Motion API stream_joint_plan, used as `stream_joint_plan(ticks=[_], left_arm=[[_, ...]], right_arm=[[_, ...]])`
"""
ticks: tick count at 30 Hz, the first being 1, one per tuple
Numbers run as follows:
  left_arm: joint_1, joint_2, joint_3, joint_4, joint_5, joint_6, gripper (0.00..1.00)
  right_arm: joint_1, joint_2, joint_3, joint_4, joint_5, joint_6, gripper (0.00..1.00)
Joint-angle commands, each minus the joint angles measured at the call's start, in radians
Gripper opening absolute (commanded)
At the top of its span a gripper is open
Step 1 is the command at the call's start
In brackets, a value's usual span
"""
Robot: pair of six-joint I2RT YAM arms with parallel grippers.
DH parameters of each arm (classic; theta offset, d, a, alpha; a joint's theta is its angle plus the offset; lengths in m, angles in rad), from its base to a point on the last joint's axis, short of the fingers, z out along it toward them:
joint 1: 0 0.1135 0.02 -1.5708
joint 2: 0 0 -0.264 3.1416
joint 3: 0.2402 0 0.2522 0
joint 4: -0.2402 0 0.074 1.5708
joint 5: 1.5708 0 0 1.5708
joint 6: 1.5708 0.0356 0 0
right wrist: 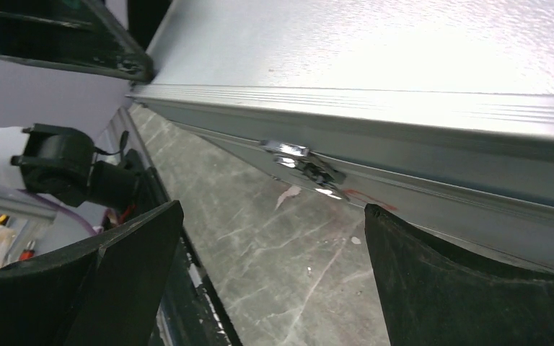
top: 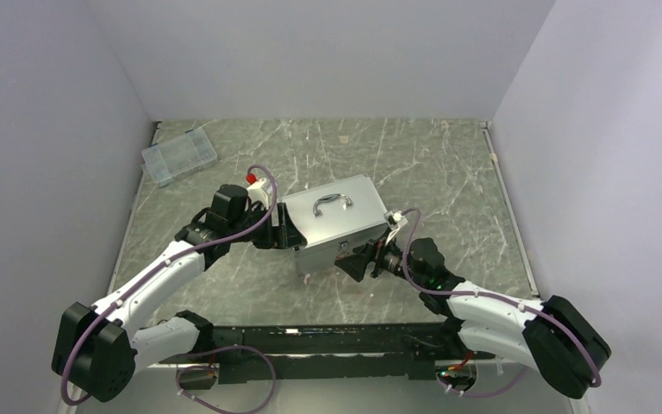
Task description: Organize the medicine kit
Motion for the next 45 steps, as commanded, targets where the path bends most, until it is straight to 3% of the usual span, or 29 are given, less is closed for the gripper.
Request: stream_joint_plan(ticks=[1,9,20,45], left_arm=[[-0.006,-0.011,-0.001,-0.034,0.001,0.029,0.81],[-0.007,-0.005,0.004,-0.035,0.002,0.034,0.81],[-0.008,-0.004,0.004,-0.039,0.001,0.039,0.81],[-0.007,0.002,0.019,-0.050,0.002,0.044,0.81]], right_arm=[[0.003,0.032,0.030,0.058,0.066,-0.035,1.00],[0.001,0.097,0.013,0.206,0.046,-0.086,1.00],[-0.011,0.169,0.025,0.281,-0.025,-0.131,1.00],[-0.028,0.190,0.052,0.266,-0.167,-0.164,0.99]])
